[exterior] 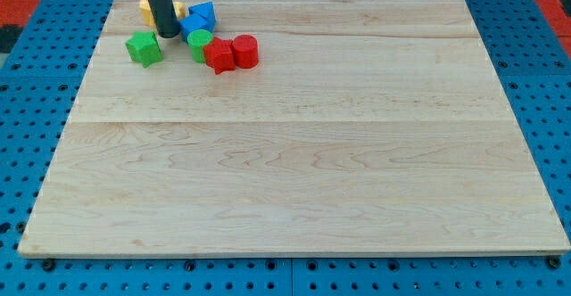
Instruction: Slightly push the cube towards the top
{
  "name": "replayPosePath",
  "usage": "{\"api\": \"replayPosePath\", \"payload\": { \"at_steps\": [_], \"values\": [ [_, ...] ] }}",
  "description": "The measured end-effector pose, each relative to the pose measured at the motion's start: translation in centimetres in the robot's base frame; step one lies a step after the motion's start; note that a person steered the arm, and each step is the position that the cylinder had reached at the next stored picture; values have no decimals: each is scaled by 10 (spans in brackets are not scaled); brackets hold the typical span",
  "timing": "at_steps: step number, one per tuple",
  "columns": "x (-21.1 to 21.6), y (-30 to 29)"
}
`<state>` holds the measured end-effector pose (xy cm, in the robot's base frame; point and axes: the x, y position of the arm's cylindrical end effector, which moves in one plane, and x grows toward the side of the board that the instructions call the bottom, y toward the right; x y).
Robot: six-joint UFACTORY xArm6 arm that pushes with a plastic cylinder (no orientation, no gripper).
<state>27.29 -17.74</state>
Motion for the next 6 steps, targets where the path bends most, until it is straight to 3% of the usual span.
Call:
{"api": "replayPosePath", "payload": {
  "at_steps": [2,4,5,6],
  "values": [
    [3,44],
    [38,86],
    [13,112],
    [15,92]
  ]
}}
